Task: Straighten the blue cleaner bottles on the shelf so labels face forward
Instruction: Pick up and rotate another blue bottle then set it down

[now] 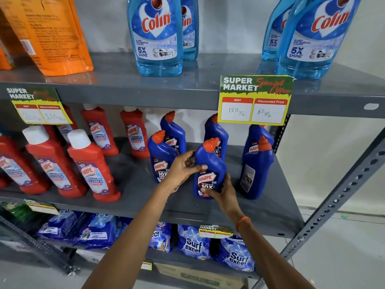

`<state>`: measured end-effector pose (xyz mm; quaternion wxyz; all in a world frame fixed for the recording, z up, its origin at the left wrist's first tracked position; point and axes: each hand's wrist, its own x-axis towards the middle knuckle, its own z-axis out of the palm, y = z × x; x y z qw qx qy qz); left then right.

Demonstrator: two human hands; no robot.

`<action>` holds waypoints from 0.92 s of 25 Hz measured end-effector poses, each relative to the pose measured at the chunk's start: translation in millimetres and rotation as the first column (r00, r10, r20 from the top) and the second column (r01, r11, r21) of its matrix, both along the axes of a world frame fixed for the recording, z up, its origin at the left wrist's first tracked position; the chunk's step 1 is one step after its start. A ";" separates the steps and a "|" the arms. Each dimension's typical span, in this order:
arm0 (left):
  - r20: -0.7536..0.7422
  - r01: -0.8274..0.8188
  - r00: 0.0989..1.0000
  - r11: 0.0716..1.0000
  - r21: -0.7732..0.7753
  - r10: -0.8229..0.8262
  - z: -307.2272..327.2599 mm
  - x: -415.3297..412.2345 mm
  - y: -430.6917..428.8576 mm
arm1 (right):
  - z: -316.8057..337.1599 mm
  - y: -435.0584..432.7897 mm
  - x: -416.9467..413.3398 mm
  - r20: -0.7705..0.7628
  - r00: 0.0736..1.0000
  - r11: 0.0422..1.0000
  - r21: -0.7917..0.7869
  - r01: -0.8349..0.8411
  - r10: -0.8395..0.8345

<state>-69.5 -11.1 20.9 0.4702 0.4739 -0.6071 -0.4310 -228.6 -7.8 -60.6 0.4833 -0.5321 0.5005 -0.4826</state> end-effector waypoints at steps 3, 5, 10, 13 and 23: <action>-0.004 0.003 1.000 1.000 0.008 -0.003 -4.1 3.4 1.8 | -3.0 2.9 3.2 -0.050 0.999 1.000 -0.019 0.012 -0.013; -0.009 0.005 1.000 1.000 0.017 -0.005 -7.5 4.2 3.7 | -6.0 4.7 4.2 -0.082 0.996 0.999 -0.032 0.020 -0.023; -0.018 -0.032 0.999 0.999 0.032 0.033 -15.3 2.6 8.6 | -4.5 5.7 5.2 -0.138 0.990 0.999 -0.036 0.021 -0.026; 0.107 -0.076 0.991 0.995 -0.068 0.083 -12.7 -6.1 14.1 | -3.6 9.4 1.9 -0.144 0.989 0.998 -0.064 0.019 -0.028; 0.302 -0.056 0.905 0.787 -0.615 0.301 17.3 -97.3 31.9 | 38.1 31.6 -55.4 -0.044 0.760 0.671 -0.503 0.545 -0.649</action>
